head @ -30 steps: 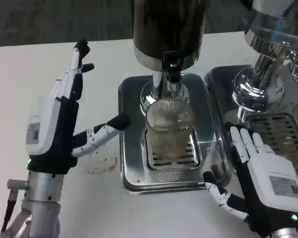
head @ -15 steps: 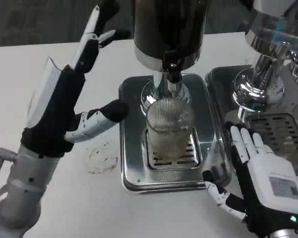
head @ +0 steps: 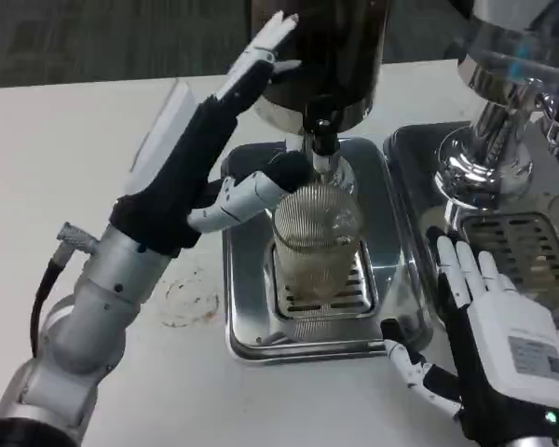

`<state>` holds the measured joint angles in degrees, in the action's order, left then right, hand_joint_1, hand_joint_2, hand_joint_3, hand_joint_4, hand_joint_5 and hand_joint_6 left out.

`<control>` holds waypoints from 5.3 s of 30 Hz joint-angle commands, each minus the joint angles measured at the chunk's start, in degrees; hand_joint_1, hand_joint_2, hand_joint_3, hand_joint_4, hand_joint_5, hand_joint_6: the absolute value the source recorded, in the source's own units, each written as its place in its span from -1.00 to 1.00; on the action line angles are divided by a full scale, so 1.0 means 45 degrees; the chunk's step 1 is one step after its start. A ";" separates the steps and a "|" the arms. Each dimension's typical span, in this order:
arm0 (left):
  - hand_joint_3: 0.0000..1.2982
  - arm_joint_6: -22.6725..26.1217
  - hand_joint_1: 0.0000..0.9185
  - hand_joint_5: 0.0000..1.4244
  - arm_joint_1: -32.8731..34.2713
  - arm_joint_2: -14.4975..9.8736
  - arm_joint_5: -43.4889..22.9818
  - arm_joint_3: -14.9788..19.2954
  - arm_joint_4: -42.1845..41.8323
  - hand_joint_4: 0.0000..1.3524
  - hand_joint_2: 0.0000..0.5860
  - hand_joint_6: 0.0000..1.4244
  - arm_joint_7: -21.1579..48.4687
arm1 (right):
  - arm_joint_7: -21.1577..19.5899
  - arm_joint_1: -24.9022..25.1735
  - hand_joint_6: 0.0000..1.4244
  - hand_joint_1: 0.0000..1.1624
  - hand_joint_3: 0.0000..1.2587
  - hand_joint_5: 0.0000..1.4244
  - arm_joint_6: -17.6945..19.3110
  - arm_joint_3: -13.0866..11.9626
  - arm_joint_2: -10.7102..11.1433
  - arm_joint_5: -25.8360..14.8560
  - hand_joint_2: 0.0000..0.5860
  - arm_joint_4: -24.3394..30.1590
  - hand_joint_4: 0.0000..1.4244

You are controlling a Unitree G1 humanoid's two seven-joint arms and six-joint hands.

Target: Grasp the cup under the faucet to collect the drink, then remove the cup.

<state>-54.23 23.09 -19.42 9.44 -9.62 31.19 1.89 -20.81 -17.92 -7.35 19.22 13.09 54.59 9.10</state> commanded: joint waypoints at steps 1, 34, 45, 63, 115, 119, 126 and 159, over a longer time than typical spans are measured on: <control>-0.72 -0.0131 -1.00 -0.56 0.0284 0.0209 0.0221 -0.0024 0.0690 -0.92 -0.54 -0.66 0.0471 | -0.0308 -0.0220 -0.89 -0.30 -1.00 -1.00 -0.0132 -0.0135 -0.0113 0.0022 0.33 0.0161 -1.00; -0.34 -0.1963 -1.00 -0.25 -0.0844 -0.0952 0.4338 0.0450 -0.0728 -0.53 -0.52 -0.34 -0.0764 | -0.0207 -0.0030 -0.89 -0.30 -1.00 -1.00 0.0063 -0.0170 -0.0134 -0.0369 0.33 -0.0116 -1.00; -0.33 -0.1824 -1.00 -0.25 -0.0949 -0.1247 0.5641 0.0115 -0.0771 -0.54 -0.51 -0.35 -0.2314 | -0.0116 0.0120 -0.87 -0.30 -1.00 -1.00 0.0365 -0.0316 -0.0099 -0.1005 0.31 -0.0229 -1.00; -0.33 -0.1697 -1.00 -0.25 -0.0778 -0.1715 0.5846 -0.0302 -0.0353 -0.54 -0.42 -0.36 -0.3029 | 0.2059 0.1719 -0.85 -0.17 -1.00 -1.00 0.3529 -0.1351 0.0121 -0.5879 -0.19 -0.1840 -1.00; -0.52 -0.0301 -1.00 -0.52 -0.1654 -0.2107 0.4498 0.1269 -0.2417 -0.75 -0.27 -0.64 -0.3290 | 0.4151 0.5558 -0.94 0.07 -1.00 -1.00 0.4780 -0.1217 -0.0984 -0.7693 -0.35 -0.6079 -1.00; -0.53 0.0207 -1.00 -0.54 -0.1780 -0.2095 0.4097 0.2011 -0.2972 -0.75 -0.26 -0.67 -0.3285 | 0.4161 0.5613 -0.94 0.08 -1.00 -1.00 0.4833 -0.1229 -0.0995 -0.7696 -0.35 -0.6138 -1.00; -0.53 0.0391 -1.00 -0.55 -0.1988 -0.2022 0.4004 0.2645 -0.3030 -0.77 -0.25 -0.70 -0.3440 | 0.4159 0.5722 -0.93 0.08 -1.00 -1.00 0.4949 -0.1277 -0.1029 -0.7772 -0.35 -0.6312 -1.00; -0.60 0.2522 -1.00 -0.66 -0.6617 -0.1897 0.5276 0.3864 -0.1379 -0.89 -0.24 -0.79 -0.5955 | 0.3949 0.6768 -0.83 0.26 -1.00 -1.00 0.6481 -0.1317 -0.1899 -0.8383 -0.40 -0.8694 -1.00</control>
<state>-43.46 -5.85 -27.68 32.88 8.51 24.05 -23.95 -3.19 11.84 20.86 13.23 5.22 17.49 -28.62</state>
